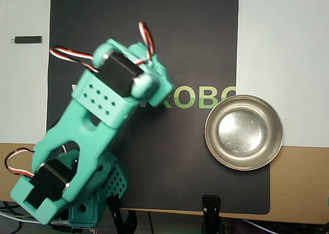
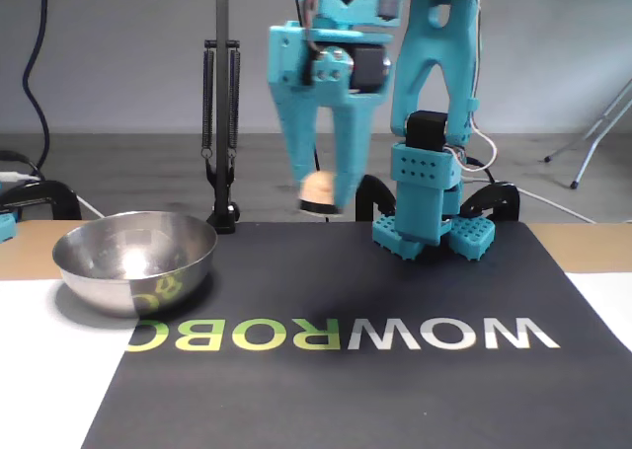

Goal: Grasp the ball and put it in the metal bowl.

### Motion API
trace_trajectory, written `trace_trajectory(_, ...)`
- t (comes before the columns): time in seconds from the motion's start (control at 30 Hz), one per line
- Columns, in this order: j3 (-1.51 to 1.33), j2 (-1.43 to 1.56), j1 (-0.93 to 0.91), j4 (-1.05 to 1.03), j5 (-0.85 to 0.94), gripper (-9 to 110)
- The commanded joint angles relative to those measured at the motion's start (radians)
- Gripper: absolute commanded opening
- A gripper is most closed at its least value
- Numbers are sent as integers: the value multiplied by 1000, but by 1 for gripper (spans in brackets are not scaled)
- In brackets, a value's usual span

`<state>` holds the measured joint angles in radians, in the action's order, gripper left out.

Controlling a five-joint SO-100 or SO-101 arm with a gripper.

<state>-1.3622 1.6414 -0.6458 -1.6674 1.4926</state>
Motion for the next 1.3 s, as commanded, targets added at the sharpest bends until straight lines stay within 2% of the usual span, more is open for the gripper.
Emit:
trace_trajectory(0.0, 44, 35, -32, 31, 8, 22)
trace_trajectory(0.73, 43, 31, -314, 84, 8, 22)
trace_trajectory(1.27, 95, -34, -416, 84, 8, 22)
